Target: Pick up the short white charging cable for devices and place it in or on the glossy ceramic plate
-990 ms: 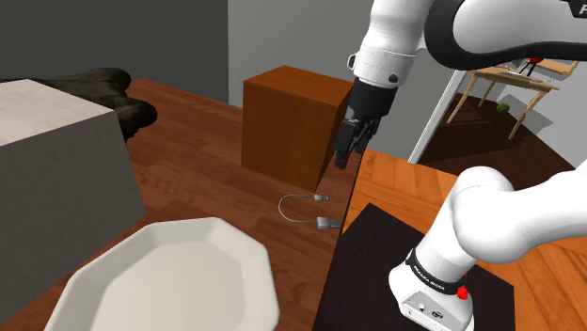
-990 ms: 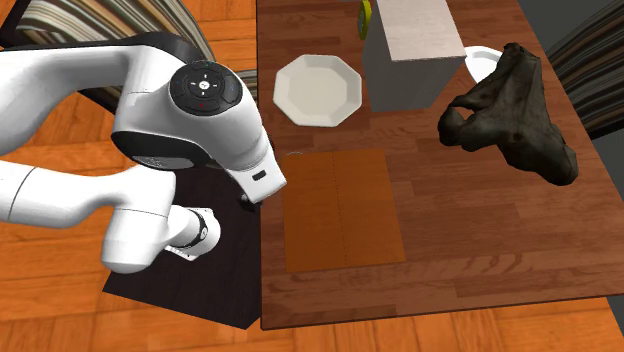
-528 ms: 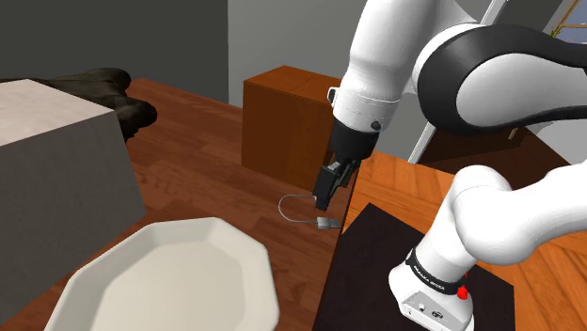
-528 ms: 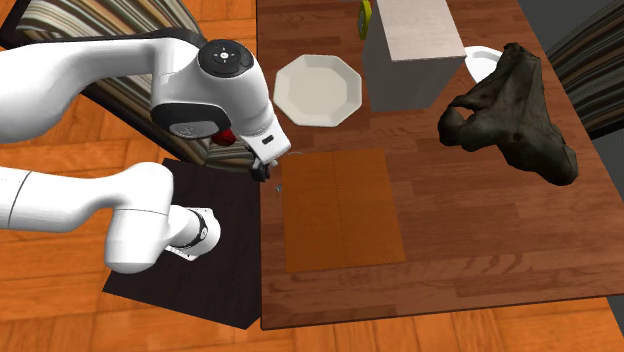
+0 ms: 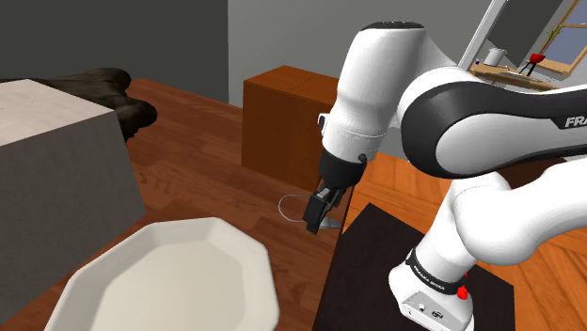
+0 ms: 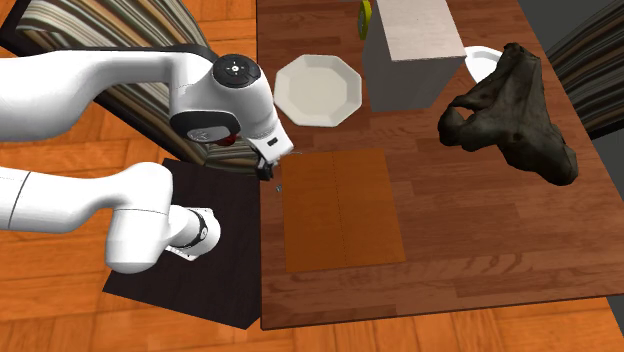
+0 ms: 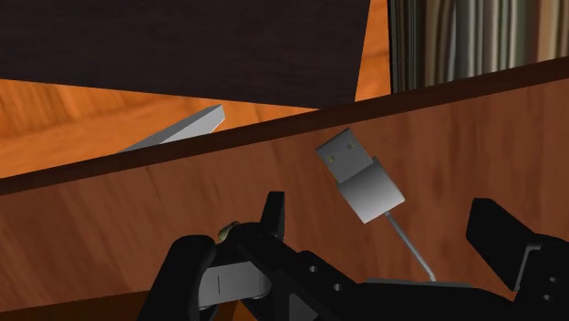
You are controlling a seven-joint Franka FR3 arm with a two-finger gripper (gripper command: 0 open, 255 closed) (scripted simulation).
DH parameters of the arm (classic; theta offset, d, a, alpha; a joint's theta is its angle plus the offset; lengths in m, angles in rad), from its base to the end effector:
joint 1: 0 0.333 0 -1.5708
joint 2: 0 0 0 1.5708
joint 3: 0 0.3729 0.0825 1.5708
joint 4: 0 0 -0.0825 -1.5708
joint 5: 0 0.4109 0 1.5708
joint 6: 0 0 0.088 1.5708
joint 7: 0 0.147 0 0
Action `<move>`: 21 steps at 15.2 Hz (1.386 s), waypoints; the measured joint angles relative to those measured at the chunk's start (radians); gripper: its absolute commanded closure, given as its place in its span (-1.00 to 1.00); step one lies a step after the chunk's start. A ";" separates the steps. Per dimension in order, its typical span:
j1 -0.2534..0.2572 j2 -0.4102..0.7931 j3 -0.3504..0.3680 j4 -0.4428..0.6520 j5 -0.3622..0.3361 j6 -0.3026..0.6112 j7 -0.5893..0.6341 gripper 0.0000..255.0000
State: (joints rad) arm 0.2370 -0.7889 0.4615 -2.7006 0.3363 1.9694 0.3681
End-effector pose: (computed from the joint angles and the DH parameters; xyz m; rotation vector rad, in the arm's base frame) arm 0.2271 0.2254 0.4251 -3.1381 -0.1231 -0.0402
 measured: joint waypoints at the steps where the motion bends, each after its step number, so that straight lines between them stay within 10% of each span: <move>1: 0.000 0.004 0.003 -0.009 0.003 0.012 -0.001 -1.00; 7: 0.002 0.005 0.006 -0.017 0.006 0.023 -0.001 -1.00; 8: 0.002 0.005 0.006 -0.017 0.006 0.023 -0.001 1.00; 21: -0.001 -0.004 -0.005 0.007 -0.004 -0.011 -0.001 1.00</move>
State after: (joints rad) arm 0.2358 -0.7934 0.4565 -2.6934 0.3327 1.9587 0.3669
